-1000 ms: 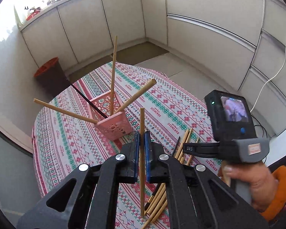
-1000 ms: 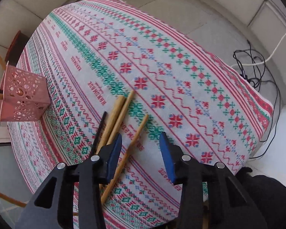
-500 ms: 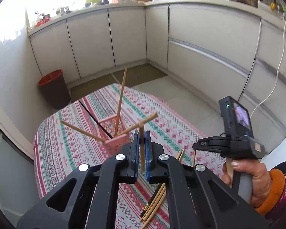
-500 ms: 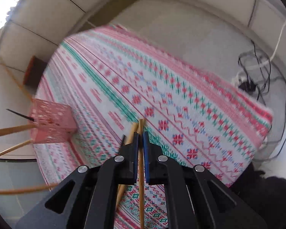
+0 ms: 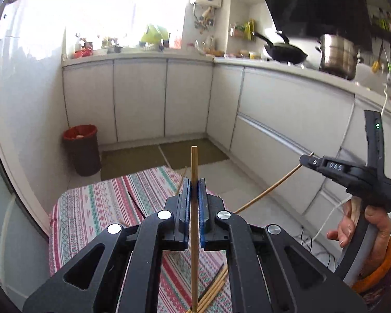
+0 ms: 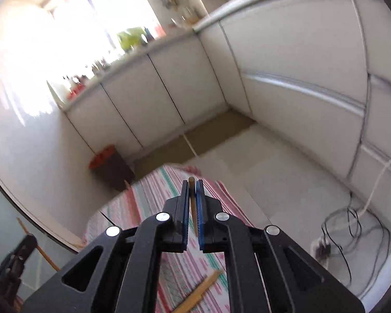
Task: Organize utensils
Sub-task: 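Carry both wooden chopsticks to the pink holder, lower them in, open grippers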
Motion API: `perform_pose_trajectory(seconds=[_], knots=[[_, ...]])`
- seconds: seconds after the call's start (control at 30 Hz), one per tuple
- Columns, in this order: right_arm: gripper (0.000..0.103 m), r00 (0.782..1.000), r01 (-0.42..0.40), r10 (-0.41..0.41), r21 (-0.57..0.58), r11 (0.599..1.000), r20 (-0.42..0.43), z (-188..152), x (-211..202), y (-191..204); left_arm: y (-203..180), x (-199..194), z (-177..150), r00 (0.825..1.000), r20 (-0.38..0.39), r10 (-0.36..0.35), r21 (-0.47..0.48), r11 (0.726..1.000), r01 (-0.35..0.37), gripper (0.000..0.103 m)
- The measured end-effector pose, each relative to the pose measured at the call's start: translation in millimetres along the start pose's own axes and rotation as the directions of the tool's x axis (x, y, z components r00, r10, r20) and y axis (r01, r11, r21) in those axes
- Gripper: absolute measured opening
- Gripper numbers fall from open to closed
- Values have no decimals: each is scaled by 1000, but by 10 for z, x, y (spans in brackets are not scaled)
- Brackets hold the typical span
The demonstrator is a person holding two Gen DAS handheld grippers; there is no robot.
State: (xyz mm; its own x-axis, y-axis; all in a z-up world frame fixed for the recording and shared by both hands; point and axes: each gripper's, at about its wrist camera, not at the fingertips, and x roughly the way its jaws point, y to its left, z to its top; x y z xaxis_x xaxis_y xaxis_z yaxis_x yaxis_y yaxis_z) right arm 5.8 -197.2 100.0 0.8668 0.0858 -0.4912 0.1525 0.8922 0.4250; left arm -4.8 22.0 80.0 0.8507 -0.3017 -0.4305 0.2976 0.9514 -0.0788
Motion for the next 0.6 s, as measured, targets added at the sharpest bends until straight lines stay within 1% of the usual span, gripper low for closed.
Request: perform_pose_trajectory(seconds=[0.07, 0.17, 0.27, 0.33, 0.4, 0.53, 0.6], knots=[[5, 999, -38, 39, -14, 999, 38, 169, -46, 122, 36, -39, 116, 1000, 27, 15, -18, 1000, -15, 5], [5, 990, -112, 114, -20, 993, 83, 456, -74, 299, 131, -20, 258, 998, 56, 35, -59, 998, -32, 5], [5, 978, -168, 170, -27, 985, 120, 622, -100, 437, 200, 49, 383, 996, 71, 52, -97, 994, -45, 5], [5, 972, -192, 194, -28, 981, 131, 668, -71, 496, 246, 147, 440, 994, 82, 72, -111, 992, -63, 5], [5, 972, -200, 202, -27, 979, 120, 670, 17, 556, 306, 266, 444, 993, 77, 91, -122, 989, -81, 5], [5, 975, -213, 214, -23, 977, 68, 630, 277, 640, 477, 656, 355, 990, 26, 137, -147, 980, -132, 5], [5, 974, -219, 220, -23, 975, 47, 584, 386, 691, 569, 847, 264, 990, -17, 140, -161, 977, -141, 5]])
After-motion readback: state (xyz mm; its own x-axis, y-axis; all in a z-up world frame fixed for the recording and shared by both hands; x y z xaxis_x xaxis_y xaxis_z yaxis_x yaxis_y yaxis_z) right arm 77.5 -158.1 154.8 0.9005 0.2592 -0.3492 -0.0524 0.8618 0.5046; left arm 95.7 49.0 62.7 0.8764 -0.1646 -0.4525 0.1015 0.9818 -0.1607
